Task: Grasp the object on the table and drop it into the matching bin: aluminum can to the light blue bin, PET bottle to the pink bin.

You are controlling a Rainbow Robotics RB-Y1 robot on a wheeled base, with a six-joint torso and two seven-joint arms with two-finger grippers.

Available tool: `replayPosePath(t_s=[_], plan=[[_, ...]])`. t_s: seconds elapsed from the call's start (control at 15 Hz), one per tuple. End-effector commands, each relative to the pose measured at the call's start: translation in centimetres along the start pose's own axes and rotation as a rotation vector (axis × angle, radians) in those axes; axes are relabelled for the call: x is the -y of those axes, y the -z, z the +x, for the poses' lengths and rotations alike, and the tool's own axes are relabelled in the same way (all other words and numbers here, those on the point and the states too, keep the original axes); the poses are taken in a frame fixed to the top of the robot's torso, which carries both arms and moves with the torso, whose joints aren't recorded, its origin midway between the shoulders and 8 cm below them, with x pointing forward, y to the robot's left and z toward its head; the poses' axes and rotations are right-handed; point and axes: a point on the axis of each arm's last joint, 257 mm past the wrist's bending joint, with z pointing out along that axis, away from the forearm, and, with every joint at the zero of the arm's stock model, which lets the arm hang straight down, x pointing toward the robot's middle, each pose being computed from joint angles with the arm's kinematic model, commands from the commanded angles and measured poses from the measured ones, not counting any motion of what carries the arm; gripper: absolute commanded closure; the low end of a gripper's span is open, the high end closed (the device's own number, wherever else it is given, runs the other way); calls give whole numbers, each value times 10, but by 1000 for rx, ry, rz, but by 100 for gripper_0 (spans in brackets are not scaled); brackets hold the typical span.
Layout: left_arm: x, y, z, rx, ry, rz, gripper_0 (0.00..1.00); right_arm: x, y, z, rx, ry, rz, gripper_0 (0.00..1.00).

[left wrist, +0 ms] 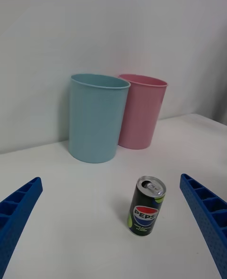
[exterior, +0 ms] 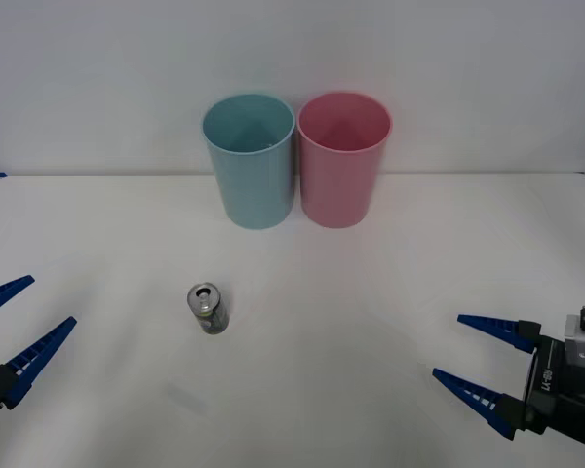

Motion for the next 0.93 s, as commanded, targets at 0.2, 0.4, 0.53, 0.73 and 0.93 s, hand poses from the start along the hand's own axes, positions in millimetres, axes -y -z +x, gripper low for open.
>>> replayPosePath(t_s=[0.2,0.4,0.53,0.73,0.93], plan=[[0,0,0,0,0,0,0,13,55,-9,-28,9,123,0],[0,0,0,0,0,0,0,17,80,-8,-48,15,173,0],[0,0,0,0,0,0,0,18,95,-6,-57,14,204,0],[0,0,0,0,0,0,0,14,120,-9,-53,-5,246,0],[0,0,0,0,0,0,0,14,132,-8,-52,-9,268,0]])
